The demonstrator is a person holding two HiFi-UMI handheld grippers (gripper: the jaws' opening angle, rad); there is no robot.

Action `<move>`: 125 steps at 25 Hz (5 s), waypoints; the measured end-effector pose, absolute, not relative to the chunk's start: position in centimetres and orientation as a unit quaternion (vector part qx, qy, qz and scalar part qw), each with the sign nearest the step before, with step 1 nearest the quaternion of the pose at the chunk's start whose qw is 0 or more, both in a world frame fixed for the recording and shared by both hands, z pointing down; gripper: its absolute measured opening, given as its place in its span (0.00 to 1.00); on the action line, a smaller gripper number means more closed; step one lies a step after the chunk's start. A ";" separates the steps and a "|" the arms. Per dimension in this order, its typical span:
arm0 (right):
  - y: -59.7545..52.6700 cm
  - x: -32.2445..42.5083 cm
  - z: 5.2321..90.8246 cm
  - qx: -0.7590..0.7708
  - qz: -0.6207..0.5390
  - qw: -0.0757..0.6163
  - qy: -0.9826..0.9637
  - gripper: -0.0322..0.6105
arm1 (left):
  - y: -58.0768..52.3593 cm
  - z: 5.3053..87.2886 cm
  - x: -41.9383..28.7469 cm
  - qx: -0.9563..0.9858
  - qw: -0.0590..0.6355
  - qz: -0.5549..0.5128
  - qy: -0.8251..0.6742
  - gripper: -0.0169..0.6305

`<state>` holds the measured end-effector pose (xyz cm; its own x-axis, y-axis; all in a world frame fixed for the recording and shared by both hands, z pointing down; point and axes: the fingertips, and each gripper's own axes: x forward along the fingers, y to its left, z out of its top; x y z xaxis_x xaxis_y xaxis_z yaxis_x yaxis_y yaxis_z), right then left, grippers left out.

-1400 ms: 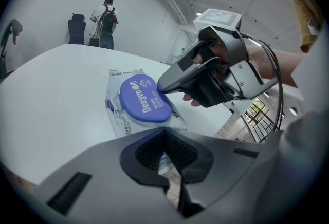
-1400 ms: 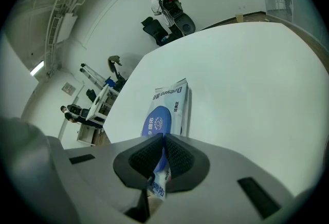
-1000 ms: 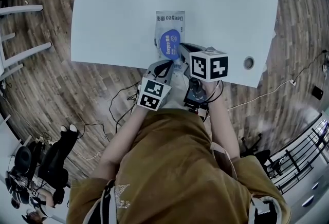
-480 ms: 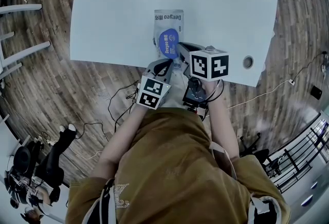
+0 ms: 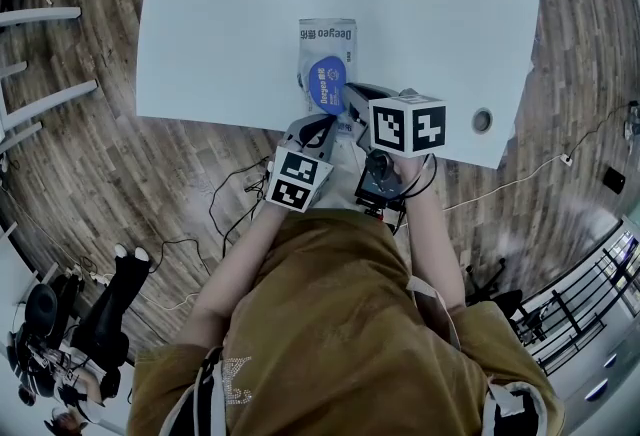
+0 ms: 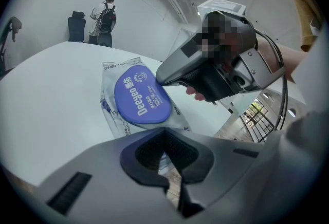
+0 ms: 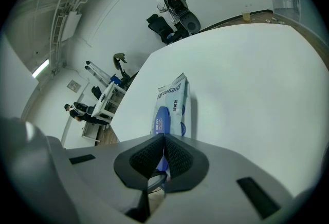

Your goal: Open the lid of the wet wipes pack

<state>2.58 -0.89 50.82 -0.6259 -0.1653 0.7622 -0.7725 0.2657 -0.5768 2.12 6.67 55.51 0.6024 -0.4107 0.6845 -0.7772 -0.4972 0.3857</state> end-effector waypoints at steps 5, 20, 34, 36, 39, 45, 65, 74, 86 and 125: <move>-0.9 2.6 50.8 0.316 0.518 0.294 -0.738 0.07 | 6.6 55.6 2.2 0.824 0.349 0.262 -0.360 0.03; -0.9 2.4 50.4 0.313 0.520 0.295 -0.737 0.07 | 6.4 55.6 2.3 0.824 0.349 0.263 -0.360 0.03; -0.2 0.4 48.3 0.302 0.511 0.281 -0.754 0.07 | 7.7 54.7 1.8 0.829 0.337 0.264 -0.359 0.03; -0.2 0.5 48.3 0.303 0.513 0.278 -0.753 0.07 | 7.6 54.7 1.8 0.829 0.336 0.264 -0.360 0.03; -0.3 -0.3 48.0 0.298 0.516 0.273 -0.755 0.07 | 7.3 54.8 1.7 0.829 0.337 0.263 -0.360 0.03; -0.2 -1.2 47.7 0.290 0.509 0.271 -0.764 0.07 | 7.4 54.9 1.8 0.829 0.337 0.264 -0.360 0.03; -0.8 -3.8 47.0 0.264 0.506 0.264 -0.777 0.07 | 6.4 50.7 2.4 0.868 0.297 0.210 -0.338 0.03; -1.3 -5.2 47.0 0.251 0.503 0.263 -0.784 0.07 | 5.7 49.9 1.5 0.868 0.288 0.193 -0.356 0.03; -2.0 -4.4 47.0 0.265 0.493 0.255 -0.789 0.07 | 4.8 50.1 0.0 0.854 0.292 0.186 -0.388 0.03; -1.8 3.3 47.8 0.398 0.435 0.211 -0.780 0.07 | 2.1 52.4 -6.5 0.790 0.313 0.175 -0.497 0.03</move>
<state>3.35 -1.80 47.79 -0.5939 -0.4369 0.6756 -0.8044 0.3053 -0.5096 -6.53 2.05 52.36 0.4450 -0.6762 0.5871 -0.8949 -0.3109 0.3202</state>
